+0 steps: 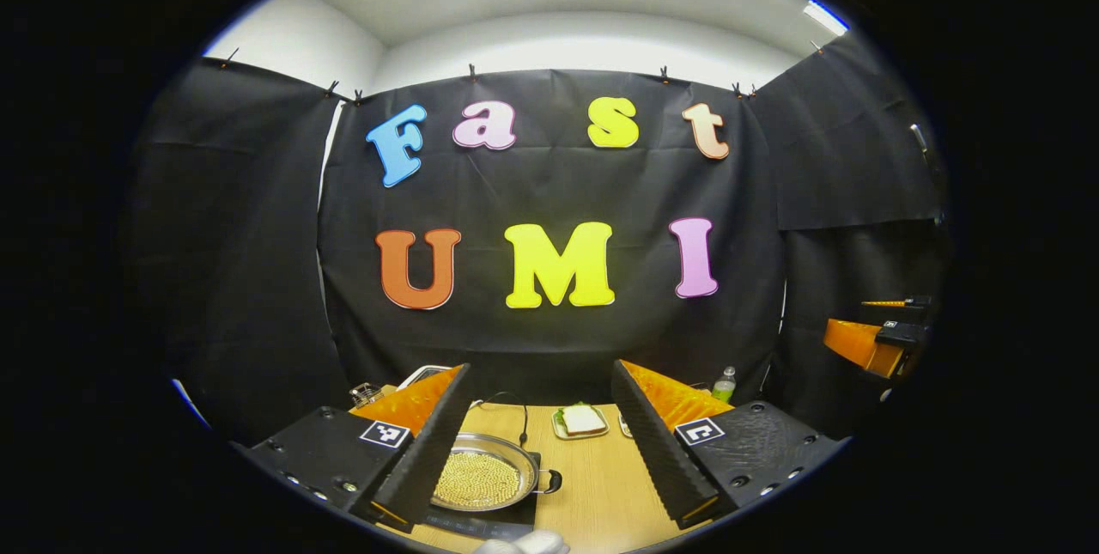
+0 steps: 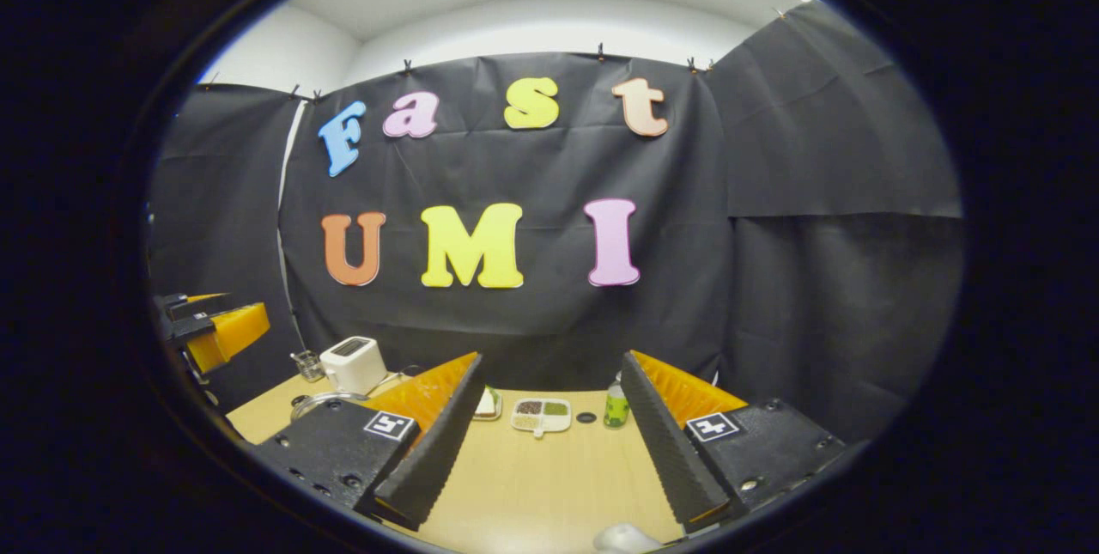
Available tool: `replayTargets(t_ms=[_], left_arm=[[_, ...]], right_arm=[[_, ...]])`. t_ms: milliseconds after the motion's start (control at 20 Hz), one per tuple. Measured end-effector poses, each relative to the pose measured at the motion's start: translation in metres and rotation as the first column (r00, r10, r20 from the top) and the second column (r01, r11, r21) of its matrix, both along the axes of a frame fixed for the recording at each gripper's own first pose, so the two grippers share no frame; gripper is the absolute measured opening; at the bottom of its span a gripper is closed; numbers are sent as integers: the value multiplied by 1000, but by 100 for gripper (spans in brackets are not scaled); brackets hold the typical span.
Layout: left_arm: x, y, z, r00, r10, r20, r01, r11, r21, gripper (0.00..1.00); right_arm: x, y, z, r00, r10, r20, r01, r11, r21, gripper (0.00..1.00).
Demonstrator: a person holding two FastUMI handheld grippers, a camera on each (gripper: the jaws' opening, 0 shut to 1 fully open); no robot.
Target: First push the handle of the pot to place it horizontally, then grasp the pot with both hands and set it on the induction cooktop.
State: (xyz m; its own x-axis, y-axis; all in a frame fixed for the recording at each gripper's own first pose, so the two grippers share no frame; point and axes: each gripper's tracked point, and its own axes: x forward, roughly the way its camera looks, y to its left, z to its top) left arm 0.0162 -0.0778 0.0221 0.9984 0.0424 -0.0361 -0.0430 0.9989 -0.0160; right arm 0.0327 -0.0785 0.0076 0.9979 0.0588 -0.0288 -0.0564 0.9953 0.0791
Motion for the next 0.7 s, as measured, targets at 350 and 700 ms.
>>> replayTargets(t_ms=[350, 700], left_arm=[[1, -2, 5, 1000, 9, 11, -9, 1000, 9, 96], [0, -6, 7, 1000, 22, 15, -22, 1000, 5, 96]], right_arm=[[4, -4, 0, 1000, 0, -4, 0, 1000, 1, 100], [9, -6, 1, 1000, 4, -3, -4, 1000, -1, 100]])
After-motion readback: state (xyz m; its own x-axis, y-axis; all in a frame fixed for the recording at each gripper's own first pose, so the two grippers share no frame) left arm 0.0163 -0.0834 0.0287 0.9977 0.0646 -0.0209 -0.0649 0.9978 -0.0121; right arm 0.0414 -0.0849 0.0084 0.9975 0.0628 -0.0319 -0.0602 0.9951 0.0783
